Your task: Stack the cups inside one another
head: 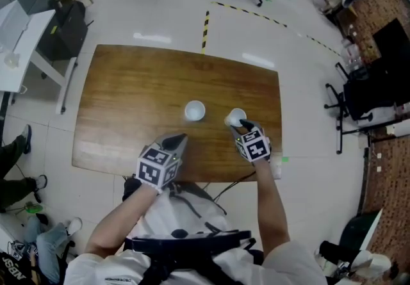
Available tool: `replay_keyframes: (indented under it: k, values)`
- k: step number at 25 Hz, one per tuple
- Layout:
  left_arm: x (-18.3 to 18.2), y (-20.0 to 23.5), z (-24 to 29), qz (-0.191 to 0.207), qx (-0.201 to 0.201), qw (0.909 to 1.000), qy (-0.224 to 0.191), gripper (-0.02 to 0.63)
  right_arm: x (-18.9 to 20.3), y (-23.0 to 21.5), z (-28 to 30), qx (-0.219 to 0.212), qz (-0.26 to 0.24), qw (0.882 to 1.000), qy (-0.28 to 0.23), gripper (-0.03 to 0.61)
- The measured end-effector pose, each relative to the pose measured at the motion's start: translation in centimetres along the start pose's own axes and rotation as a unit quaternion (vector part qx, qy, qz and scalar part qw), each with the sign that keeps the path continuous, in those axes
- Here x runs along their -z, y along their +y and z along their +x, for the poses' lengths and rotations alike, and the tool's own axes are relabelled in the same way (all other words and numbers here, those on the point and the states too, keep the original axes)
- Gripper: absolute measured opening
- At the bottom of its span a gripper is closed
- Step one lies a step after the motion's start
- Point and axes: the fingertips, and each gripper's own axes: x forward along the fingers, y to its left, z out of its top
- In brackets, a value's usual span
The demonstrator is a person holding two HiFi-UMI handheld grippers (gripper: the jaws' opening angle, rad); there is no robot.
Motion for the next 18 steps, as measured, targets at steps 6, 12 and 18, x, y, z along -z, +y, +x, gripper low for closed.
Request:
replay_keyframes:
  k: [6,12,18]
  values:
    - [0.3,-0.1,0.8,-0.019,-0.021,0.9996,-0.006,-0.005,0.4,-0.5,1.9,-0.02,-0.047,0.998,0.033,0.149]
    - [0.5,0.8,0.7,-0.029,-0.035,0.9989,-0.006,-0.005,0.5,0.5,3.7,-0.052,-0.056,0.996,0.048,0.1]
    - [0.5,1.2,0.7,-0.036,-0.044,0.9984,-0.006,-0.005,0.2,0.8,4.1,-0.059,-0.068,0.995,0.05,0.077]
